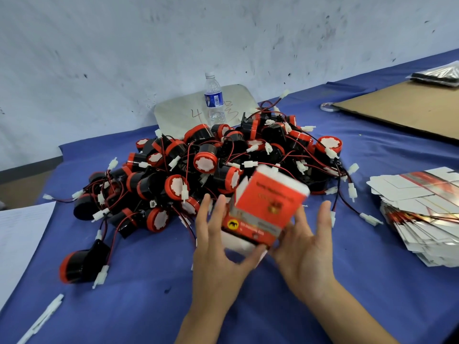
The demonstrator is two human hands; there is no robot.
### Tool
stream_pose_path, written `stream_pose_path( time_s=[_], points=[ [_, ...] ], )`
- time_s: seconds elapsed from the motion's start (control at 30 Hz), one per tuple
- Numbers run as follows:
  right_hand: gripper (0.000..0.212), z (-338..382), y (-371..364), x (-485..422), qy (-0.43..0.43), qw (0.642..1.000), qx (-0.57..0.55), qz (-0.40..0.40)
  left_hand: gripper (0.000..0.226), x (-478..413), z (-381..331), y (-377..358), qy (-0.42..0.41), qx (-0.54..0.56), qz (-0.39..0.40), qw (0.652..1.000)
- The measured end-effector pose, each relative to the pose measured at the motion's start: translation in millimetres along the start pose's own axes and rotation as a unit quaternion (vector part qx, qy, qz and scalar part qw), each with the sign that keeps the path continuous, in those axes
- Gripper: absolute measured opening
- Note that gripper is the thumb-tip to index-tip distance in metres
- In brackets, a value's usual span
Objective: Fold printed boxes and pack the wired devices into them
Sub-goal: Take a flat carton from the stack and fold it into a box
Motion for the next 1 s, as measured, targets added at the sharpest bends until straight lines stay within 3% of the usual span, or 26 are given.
stream_pose_path(
  time_s=[0.07, 0.17, 0.23, 0.33, 0.43, 0.57, 0.63, 0.8, 0.9, 1.0],
  points=[
    [0.033, 0.9, -0.3, -3.9, 0.004, 0.995, 0.089, -0.036, 0.087, -0.8, 3.8, 3.3, 0.038, 0.075, -0.053, 0.995],
    [0.060, -4.2, 1.1, -1.0, 0.041, 0.963, 0.262, -0.051, 0.064, -0.4, 10.9, 5.7, 0.075, 0.164, -0.094, 0.979],
    [0.063, -8.2, 3.6, 4.0, 0.053, 0.946, 0.315, -0.058, 0.051, 0.2, 10.6, 7.1, 0.081, 0.223, -0.080, 0.968],
    [0.042, -7.6, 9.5, 4.3, 0.029, 0.960, 0.268, -0.073, 0.045, 0.9, 7.2, 7.1, 0.070, 0.258, -0.034, 0.963],
    [0.024, -6.0, 11.4, 1.8, -0.003, 0.969, 0.234, -0.076, 0.062, 0.3, 2.8, 5.9, 0.042, 0.246, 0.006, 0.968],
    [0.052, -4.1, 12.0, 0.2, -0.005, 0.980, 0.173, -0.102, 0.091, -1.3, 2.8, 7.1, -0.009, 0.133, 0.027, 0.991],
    [0.055, -1.7, 12.2, 0.5, 0.024, 0.985, 0.130, -0.110, 0.098, -1.1, 3.7, 5.6, -0.035, 0.061, 0.039, 0.997],
    [0.033, 6.9, 18.3, 2.7, 0.114, 0.974, 0.108, -0.163, 0.097, 2.3, 9.0, -1.4, -0.014, 0.005, 0.060, 0.998],
    [0.005, 4.4, 24.0, 3.4, 0.107, 0.966, 0.133, -0.196, 0.098, 2.0, 12.5, -2.4, 0.024, 0.016, 0.037, 0.999],
    [0.002, 0.8, 27.7, 2.8, 0.075, 0.963, 0.149, -0.212, 0.090, -1.2, 18.3, 1.3, 0.053, 0.011, -0.018, 0.998]
  ],
)
Point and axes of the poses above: each hand's wrist, its own x-axis away from the middle knuckle, its own y-axis out of the back of the hand, z = x × y, the point moved 3 cm from there along -x, towards the middle knuckle, and after that the axes turned 12 degrees about z, right-handed, at the moved point
